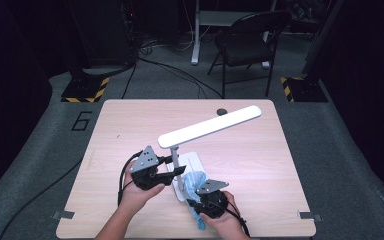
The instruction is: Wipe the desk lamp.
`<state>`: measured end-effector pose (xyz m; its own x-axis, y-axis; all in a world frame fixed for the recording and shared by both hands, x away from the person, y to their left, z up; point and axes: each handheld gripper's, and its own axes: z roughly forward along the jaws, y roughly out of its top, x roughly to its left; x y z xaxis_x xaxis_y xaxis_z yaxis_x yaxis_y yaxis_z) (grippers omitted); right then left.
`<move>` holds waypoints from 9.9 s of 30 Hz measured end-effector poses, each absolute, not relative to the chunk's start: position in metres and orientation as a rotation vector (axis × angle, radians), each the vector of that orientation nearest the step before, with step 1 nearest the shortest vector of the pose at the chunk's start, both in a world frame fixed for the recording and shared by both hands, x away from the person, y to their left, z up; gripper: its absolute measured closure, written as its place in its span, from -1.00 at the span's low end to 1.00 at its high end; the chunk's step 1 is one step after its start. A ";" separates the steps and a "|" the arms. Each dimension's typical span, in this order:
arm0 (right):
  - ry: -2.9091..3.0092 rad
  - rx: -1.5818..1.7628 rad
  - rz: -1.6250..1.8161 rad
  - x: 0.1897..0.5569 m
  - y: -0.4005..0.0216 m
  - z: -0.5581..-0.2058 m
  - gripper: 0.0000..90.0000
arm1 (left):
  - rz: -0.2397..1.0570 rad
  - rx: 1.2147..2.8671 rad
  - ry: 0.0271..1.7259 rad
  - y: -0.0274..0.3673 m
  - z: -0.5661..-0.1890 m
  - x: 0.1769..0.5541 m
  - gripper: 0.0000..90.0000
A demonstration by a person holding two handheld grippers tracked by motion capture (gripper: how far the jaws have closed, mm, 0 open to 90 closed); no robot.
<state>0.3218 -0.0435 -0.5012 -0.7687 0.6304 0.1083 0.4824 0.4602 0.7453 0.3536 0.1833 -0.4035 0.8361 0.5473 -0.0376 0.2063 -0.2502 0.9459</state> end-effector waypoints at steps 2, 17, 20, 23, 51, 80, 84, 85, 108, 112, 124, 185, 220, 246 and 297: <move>2.508 0.923 1.178 0.320 -0.042 -0.504 0.48 | 0.357 1.830 0.570 0.183 -0.404 0.353 0.17; 2.451 0.775 1.120 0.314 -0.044 -0.512 0.52 | 0.346 1.828 0.563 0.185 -0.404 0.354 0.16; 2.453 0.813 1.132 0.315 -0.046 -0.513 0.52 | 0.341 1.824 0.562 0.186 -0.405 0.354 0.16; 2.439 0.858 1.147 0.318 -0.050 -0.513 0.52 | 0.346 1.812 0.560 0.185 -0.405 0.355 0.16; 2.348 1.081 1.130 0.335 -0.091 -0.512 0.52 | 0.332 1.809 0.558 0.187 -0.406 0.355 0.16; 2.298 1.079 1.082 0.326 -0.081 -0.514 0.51 | 0.334 1.793 0.569 0.185 -0.408 0.355 0.15; 2.311 1.057 1.100 0.324 -0.074 -0.514 0.51 | 0.337 1.793 0.568 0.185 -0.408 0.355 0.15; 2.317 1.057 1.100 0.323 -0.071 -0.513 0.51 | 0.337 1.793 0.568 0.185 -0.408 0.354 0.15; 2.409 0.939 1.144 0.314 -0.037 -0.509 0.47 | 0.336 1.788 0.577 0.185 -0.409 0.354 0.15; 2.384 0.841 1.062 0.310 -0.033 -0.512 0.48 | 0.331 1.782 0.575 0.185 -0.409 0.355 0.15; 2.390 0.886 1.110 0.315 -0.045 -0.513 0.51 | 0.307 1.773 0.569 0.187 -0.410 0.357 0.14; 2.209 1.207 1.151 0.349 -0.114 -0.501 0.50 | 0.283 1.788 0.551 0.174 -0.409 0.358 0.14; 2.320 1.091 1.245 0.350 -0.077 -0.478 0.49 | 0.276 1.768 0.540 0.184 -0.402 0.354 0.04; 2.373 1.029 1.213 0.343 -0.067 -0.508 0.20 | 0.261 1.812 0.528 0.194 -0.402 0.346 0.24; 2.406 0.951 1.312 0.338 -0.058 -0.488 0.48 | 0.254 1.837 0.530 0.193 -0.407 0.347 0.33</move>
<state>0.3383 -0.0581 -0.4882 -0.7594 0.6438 0.0943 0.4280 0.3851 0.8176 0.3473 0.1933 -0.4067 0.8748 0.4766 -0.0876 0.2297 -0.2488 0.9409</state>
